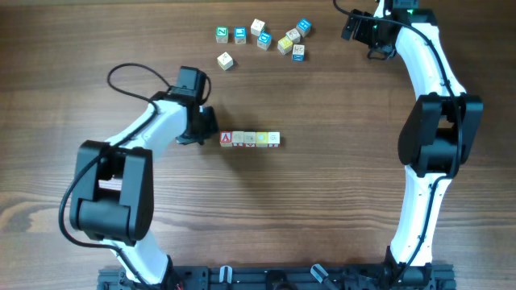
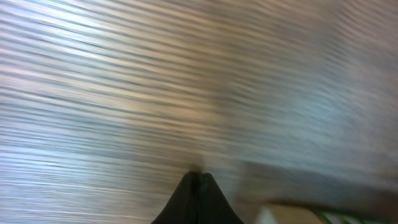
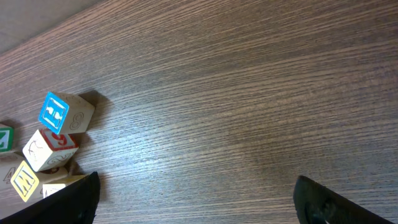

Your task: Form a horizontal line

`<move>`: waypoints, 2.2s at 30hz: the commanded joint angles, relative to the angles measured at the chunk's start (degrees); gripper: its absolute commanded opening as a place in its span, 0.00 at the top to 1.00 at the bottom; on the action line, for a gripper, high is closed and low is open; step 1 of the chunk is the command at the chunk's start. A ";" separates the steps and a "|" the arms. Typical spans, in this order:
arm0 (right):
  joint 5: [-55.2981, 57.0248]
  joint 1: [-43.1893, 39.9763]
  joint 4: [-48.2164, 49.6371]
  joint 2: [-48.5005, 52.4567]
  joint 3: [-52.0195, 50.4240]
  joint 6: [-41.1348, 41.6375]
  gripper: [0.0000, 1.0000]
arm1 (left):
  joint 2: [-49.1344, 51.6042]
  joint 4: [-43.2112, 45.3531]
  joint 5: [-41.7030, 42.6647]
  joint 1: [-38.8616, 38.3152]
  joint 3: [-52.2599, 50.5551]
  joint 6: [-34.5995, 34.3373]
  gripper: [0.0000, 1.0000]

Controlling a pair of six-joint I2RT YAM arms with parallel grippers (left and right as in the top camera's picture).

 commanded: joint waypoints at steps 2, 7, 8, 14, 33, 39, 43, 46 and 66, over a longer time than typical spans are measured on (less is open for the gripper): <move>0.11 0.20 0.09 -2.14 0.83 -0.59 0.00 | 0.87 0.39 -3.19 7.10 -0.44 -1.84 0.87; 0.11 0.20 0.09 -2.14 0.83 -0.59 0.00 | 0.87 0.37 -3.17 13.57 -0.44 -1.84 0.00; 0.11 0.20 0.09 -2.14 0.83 -0.59 0.00 | 0.87 0.22 -3.17 14.45 -0.44 -1.84 0.00; 0.11 0.20 0.09 -2.14 0.83 -0.59 0.00 | 0.87 0.24 -3.17 15.02 -0.44 -1.84 0.00; 0.11 0.20 0.09 -2.14 0.83 -0.59 0.00 | 0.87 0.24 -3.17 15.02 -0.44 -1.84 0.00; 0.11 0.20 0.09 -2.14 0.83 -0.57 0.00 | -12.13 0.22 -3.19 14.29 -0.44 -1.84 0.00; 0.11 0.20 0.09 -2.14 0.83 -0.59 0.00 | -33.51 0.20 -3.19 14.29 -0.44 -1.81 0.00; 0.11 0.20 0.09 -2.14 0.83 -0.59 0.00 | -48.68 0.20 -3.19 14.29 -0.44 -1.81 0.00; 0.11 0.20 0.09 -2.14 0.83 -0.57 0.00 | -76.08 29.86 -3.19 14.29 -26.97 -1.81 0.00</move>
